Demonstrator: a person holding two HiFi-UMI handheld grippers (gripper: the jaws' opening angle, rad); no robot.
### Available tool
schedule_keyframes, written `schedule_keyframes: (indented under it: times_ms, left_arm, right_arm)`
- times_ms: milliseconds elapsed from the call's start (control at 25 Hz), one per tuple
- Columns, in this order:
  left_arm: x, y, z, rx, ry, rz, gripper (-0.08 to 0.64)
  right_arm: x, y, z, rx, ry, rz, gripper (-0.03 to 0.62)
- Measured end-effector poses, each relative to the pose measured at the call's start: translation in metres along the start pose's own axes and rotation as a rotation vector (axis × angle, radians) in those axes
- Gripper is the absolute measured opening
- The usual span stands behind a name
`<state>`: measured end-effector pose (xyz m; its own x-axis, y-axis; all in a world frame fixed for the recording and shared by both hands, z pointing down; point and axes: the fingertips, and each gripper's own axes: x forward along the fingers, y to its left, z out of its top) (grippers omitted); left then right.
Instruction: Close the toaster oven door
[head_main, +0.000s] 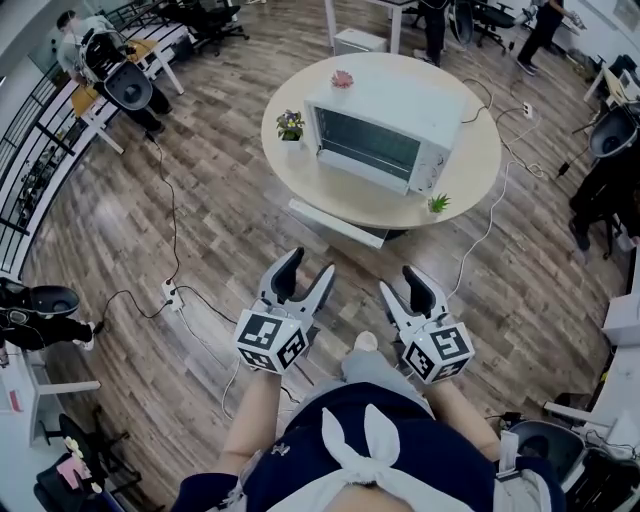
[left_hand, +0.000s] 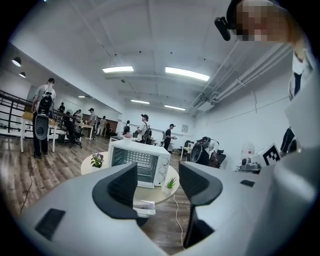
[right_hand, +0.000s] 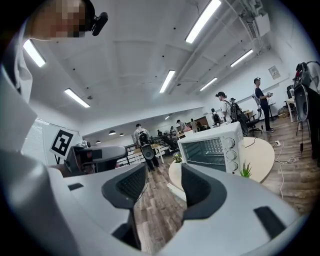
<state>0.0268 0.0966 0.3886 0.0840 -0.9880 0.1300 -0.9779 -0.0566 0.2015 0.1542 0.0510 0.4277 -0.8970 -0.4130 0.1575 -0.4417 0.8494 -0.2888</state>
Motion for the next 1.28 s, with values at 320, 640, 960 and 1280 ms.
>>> schedule_keyframes:
  times_ms: [320,640,960,1280]
  left_arm:
    - [0.009,0.042,-0.023,0.093,0.088,0.112,0.267]
    - [0.017,0.065,-0.057,0.072,0.210,0.160,0.267]
    - [0.034,0.095,-0.076,0.010,0.267,0.144,0.267]
    - [0.066,0.142,-0.102,-0.035,0.356,0.071,0.267]
  right_arm:
    - [0.016,-0.022,-0.014,0.007,0.042,0.011,0.223]
    - [0.021,-0.039,-0.027,0.032,0.095,-0.006,0.224]
    - [0.037,-0.051,-0.056,0.004,0.174,-0.040,0.224]
    - [0.064,-0.069,-0.082,0.058,0.231,-0.127,0.222]
